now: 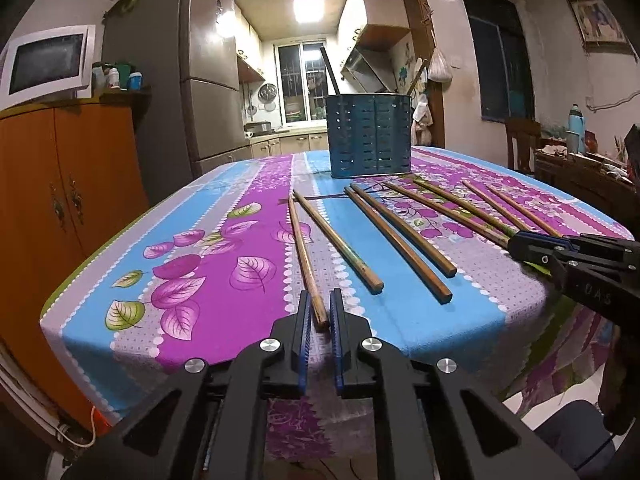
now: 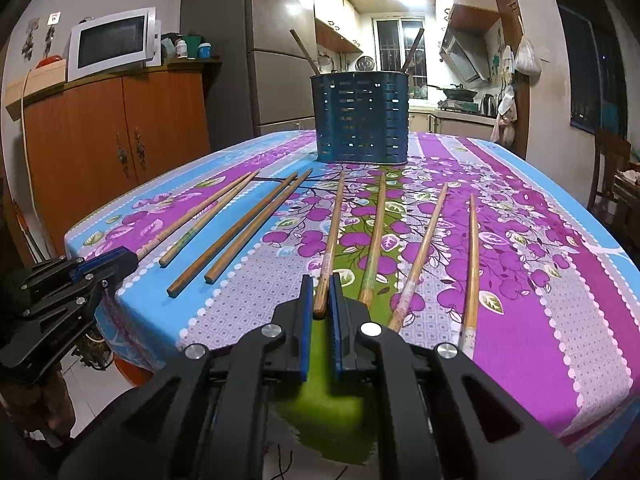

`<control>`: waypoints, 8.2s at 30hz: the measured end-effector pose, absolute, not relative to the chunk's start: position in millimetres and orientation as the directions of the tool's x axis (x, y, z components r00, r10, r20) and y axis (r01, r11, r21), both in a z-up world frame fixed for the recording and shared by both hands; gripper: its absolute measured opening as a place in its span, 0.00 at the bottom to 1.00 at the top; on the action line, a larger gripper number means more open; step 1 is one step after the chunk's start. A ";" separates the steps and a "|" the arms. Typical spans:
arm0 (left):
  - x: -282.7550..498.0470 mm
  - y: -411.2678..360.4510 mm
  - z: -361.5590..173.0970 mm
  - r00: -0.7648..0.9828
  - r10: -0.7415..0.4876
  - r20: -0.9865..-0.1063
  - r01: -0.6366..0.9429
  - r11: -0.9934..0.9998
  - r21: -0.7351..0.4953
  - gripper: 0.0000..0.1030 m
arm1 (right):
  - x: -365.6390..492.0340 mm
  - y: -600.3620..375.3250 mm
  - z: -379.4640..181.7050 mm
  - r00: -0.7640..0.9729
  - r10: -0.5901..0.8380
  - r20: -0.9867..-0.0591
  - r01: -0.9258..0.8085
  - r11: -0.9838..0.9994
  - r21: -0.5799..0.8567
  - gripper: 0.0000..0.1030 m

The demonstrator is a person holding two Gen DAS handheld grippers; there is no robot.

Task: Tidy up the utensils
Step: 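Close the left tool on a chopstick while the right tool grasps another, then lift both chopsticks and carry them above the blue slotted holder, then lower both chopsticks into the holder and open both tools, then move both open tools back toward the remaining chopsticks, then close the left tool on a chopstick while the right tool closes on another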

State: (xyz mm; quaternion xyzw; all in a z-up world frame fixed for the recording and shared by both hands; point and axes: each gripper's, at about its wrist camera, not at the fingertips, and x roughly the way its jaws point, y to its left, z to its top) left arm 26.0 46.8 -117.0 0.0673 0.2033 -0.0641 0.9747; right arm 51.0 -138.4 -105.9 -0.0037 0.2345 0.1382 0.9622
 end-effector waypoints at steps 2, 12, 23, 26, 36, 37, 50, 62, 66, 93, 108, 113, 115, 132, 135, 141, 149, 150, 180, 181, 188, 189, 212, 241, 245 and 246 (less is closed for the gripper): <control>25.9 47.2 -118.4 0.915 -0.086 -0.394 0.139 0.984 0.108 0.15 | 51.5 -138.0 -105.3 0.850 0.264 -0.457 -0.266 0.962 0.060 0.06; 25.2 48.8 -120.3 0.927 -0.069 -0.367 0.115 0.988 0.106 0.22 | 52.5 -136.3 -105.8 0.849 0.257 -0.461 -0.259 0.964 0.059 0.07; 23.8 45.3 -118.3 0.922 -0.089 -0.376 0.135 0.986 0.095 0.08 | 47.4 -142.1 -106.5 0.870 0.249 -0.426 -0.229 0.968 0.099 0.05; 22.1 47.5 -113.8 0.925 -0.089 -0.368 0.132 0.987 0.093 0.08 | 43.9 -144.6 -99.7 0.881 0.247 -0.404 -0.228 0.969 0.096 0.05; 8.8 53.4 -46.4 0.977 -0.096 -0.191 0.119 0.986 0.115 0.08 | 29.9 -152.5 -32.8 0.929 0.251 -0.271 -0.251 0.967 0.038 0.05; 9.5 53.1 -40.8 0.979 -0.099 -0.176 0.121 0.986 0.117 0.08 | 30.7 -153.0 -21.8 0.933 0.257 -0.251 -0.258 0.966 0.028 0.05; 55.3 46.3 19.1 0.987 -0.136 -0.082 0.148 0.978 0.150 0.07 | 83.8 -158.4 52.7 0.919 0.328 -0.218 -0.337 0.942 -0.001 0.05; 128.7 58.0 76.7 0.965 -0.186 -0.186 0.211 0.969 0.126 0.07 | 136.3 -148.5 80.1 0.872 0.358 -0.333 -0.382 0.924 -0.006 0.05; 149.8 64.2 89.5 0.949 -0.210 -0.234 0.237 0.967 0.092 0.07 | 145.1 -148.9 90.9 0.863 0.356 -0.359 -0.384 0.923 -0.008 0.05; 207.0 0.9 222.2 0.920 -0.338 -0.201 0.349 0.937 0.021 0.07 | 195.7 -180.3 221.1 0.871 0.341 -0.353 -0.355 0.934 0.025 0.05; 263.8 -21.4 264.2 0.948 -0.294 -0.119 0.294 0.956 -0.016 0.07 | 258.3 -186.6 259.1 0.902 0.293 -0.316 -0.309 0.951 -0.001 0.05; 291.0 -27.9 250.7 0.950 -0.286 -0.129 0.284 0.958 -0.030 0.07 | 281.9 -189.6 243.5 0.896 0.287 -0.338 -0.301 0.953 0.010 0.05; 301.0 -30.1 244.5 0.948 -0.283 -0.144 0.282 0.959 -0.029 0.07 | 291.2 -192.2 233.3 0.891 0.288 -0.352 -0.301 0.954 0.019 0.05; 350.9 -34.3 187.2 0.941 -0.260 -0.218 0.262 0.965 -0.020 0.07 | 330.1 -185.2 186.5 0.850 0.309 -0.427 -0.320 0.946 0.048 0.05; 354.1 -35.1 181.0 0.938 -0.258 -0.233 0.261 0.965 -0.019 0.07 | 333.7 -185.2 181.0 0.845 0.310 -0.436 -0.320 0.946 0.051 0.05; 359.9 -36.2 173.8 0.933 -0.249 -0.258 0.253 0.967 -0.018 0.07 | 339.8 -187.9 172.7 0.830 0.320 -0.457 -0.321 0.944 0.079 0.05; 353.6 -37.3 174.7 0.929 -0.261 -0.262 0.264 0.964 -0.026 0.08 | 331.3 -192.7 175.1 0.827 0.333 -0.454 -0.325 0.941 0.099 0.23; 354.2 -36.7 176.5 0.928 -0.264 -0.262 0.266 0.963 -0.028 0.08 | 326.3 -194.4 177.3 0.831 0.334 -0.446 -0.324 0.941 0.101 0.41; 94.1 64.7 112.1 0.976 -0.190 -0.108 0.198 0.978 0.066 0.75 | 0.2 -203.5 119.7 0.962 0.267 -0.051 -0.269 0.962 -0.037 0.94; 88.6 70.2 100.1 0.975 -0.181 -0.131 0.191 0.979 0.070 0.75 | -6.1 -209.2 109.3 0.964 0.259 -0.053 -0.260 0.966 -0.011 0.94; 63.5 91.6 16.8 0.947 -0.152 -0.283 0.182 0.980 0.083 0.75 | -7.1 -214.5 22.3 0.935 0.244 -0.256 -0.228 0.970 0.089 0.46; 62.5 92.8 5.8 0.940 -0.152 -0.306 0.185 0.979 0.082 0.75 | -3.3 -209.5 5.5 0.916 0.259 -0.307 -0.239 0.966 0.101 0.43; 54.6 64.3 -73.4 0.871 -0.193 -0.452 0.256 0.963 0.082 0.75 | 30.9 -159.3 -105.0 0.869 0.108 -0.483 -0.116 0.993 0.015 0.14; 57.4 36.4 -111.9 0.871 -0.151 -0.467 0.227 0.968 0.110 0.10 | 31.0 -163.4 -107.3 0.878 0.082 -0.472 -0.086 0.996 0.012 0.08; 57.8 43.8 -112.0 0.875 -0.131 -0.467 0.204 0.973 0.110 0.09 | 30.0 -164.0 -107.6 0.880 0.082 -0.469 -0.086 0.996 0.013 0.08; 58.3 45.1 -112.1 0.875 -0.128 -0.466 0.201 0.974 0.109 0.09 | 30.0 -163.6 -107.6 0.880 0.082 -0.468 -0.086 0.996 0.013 0.08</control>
